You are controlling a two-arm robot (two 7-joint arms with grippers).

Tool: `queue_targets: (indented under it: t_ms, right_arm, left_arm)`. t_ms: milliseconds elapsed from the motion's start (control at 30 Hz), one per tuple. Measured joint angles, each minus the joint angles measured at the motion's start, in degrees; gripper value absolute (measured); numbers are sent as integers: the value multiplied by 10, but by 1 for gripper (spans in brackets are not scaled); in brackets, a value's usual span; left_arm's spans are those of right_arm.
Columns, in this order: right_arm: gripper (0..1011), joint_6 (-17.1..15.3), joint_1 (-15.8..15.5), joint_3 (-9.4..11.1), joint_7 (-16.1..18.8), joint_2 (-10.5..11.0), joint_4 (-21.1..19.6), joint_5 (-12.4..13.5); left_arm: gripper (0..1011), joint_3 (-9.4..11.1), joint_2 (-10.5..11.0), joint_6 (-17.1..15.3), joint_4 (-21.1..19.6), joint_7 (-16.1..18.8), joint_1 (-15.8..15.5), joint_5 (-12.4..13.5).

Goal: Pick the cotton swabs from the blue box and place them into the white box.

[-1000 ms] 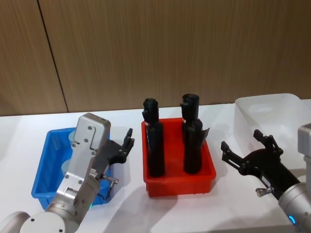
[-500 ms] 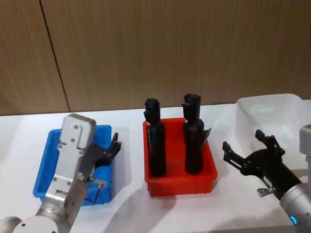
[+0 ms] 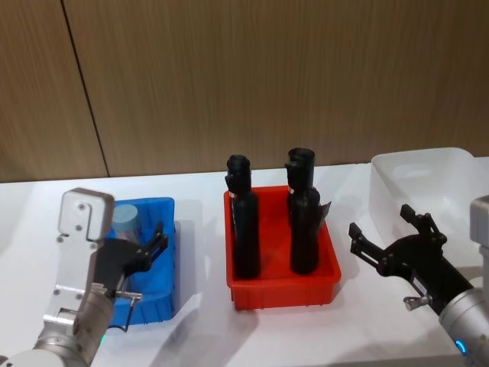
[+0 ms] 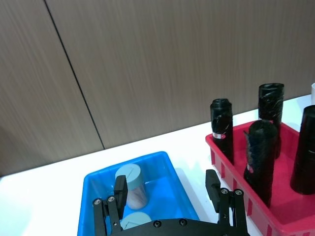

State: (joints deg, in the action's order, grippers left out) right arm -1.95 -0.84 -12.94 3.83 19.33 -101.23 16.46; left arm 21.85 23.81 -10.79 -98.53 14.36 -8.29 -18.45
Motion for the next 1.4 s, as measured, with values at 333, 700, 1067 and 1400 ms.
queue_targets:
  t_ms: [333,700,1067,1400]
  right_arm:
    - [1003,0,0,0,0,0,0,0]
    - [1003,0,0,0,0,0,0,0]
    - [1003,0,0,0,0,0,0,0]
    - [1003,0,0,0,0,0,0,0]
  left_arm:
    - [1004,-17,3,4,26,-13,-1,-44]
    - [1004,-33,-5,0,81,-47,-26,-79]
    - [1004,-44,-18,-14,144,-85,-63,-86]
    - [1004,-50,-26,-21,193,-109,-87,-87]
